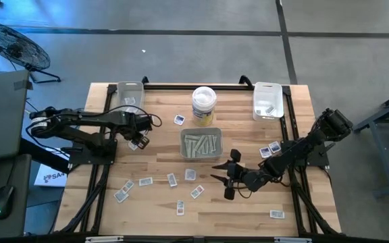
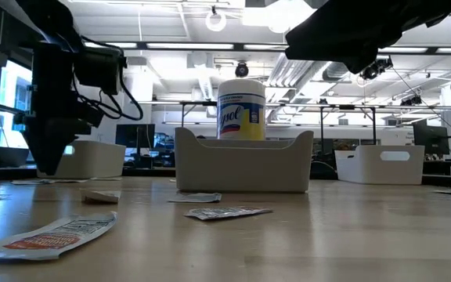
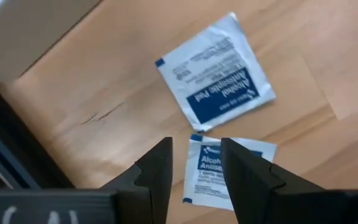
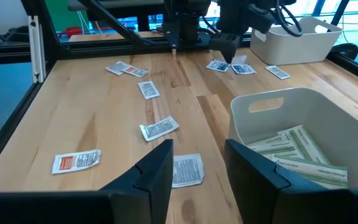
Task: Pick & Place First Aid Supplies
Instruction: Put the alcohol pad into the top gray bin
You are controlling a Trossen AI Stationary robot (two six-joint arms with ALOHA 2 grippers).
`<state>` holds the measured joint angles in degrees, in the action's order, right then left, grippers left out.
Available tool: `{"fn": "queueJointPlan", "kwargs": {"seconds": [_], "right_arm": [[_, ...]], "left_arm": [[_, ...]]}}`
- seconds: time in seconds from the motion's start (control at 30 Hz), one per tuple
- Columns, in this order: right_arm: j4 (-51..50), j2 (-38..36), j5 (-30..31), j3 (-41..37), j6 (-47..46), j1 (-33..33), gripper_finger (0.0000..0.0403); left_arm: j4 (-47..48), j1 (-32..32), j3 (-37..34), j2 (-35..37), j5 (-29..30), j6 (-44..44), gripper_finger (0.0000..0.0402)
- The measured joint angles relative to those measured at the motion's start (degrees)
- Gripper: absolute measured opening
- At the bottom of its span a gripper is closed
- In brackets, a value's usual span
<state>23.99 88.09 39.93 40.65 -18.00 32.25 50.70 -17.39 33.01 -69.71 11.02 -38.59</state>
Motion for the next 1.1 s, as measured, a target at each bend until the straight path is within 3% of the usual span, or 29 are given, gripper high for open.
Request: {"fn": "queueJointPlan", "kwargs": {"seconds": [0.53, 0.67, 0.87, 1.1], "right_arm": [[-0.4, 0.0, -0.7, 0.0, 0.0, 0.0, 0.0138], [-1.1, 0.0, -0.7, 0.0, 0.1, 0.0, 0.0138], [-1.6, 0.0, -0.7, 0.0, 0.4, 0.0, 0.0138], [-2.1, 0.0, -0.7, 0.0, 3.0, 0.0, 0.0138]], "left_arm": [[-3.4, -0.6, -3.8, -2.1, -1.5, -4.8, 0.0126], [-5.2, -0.6, -4.1, -2.1, -1.6, -5.2, 0.0093], [-6.2, -0.6, -4.2, -2.2, -1.3, -5.6, 0.0011], [-3.9, -0.2, -2.4, -1.7, -2.1, -5.7, 0.0013]]}}
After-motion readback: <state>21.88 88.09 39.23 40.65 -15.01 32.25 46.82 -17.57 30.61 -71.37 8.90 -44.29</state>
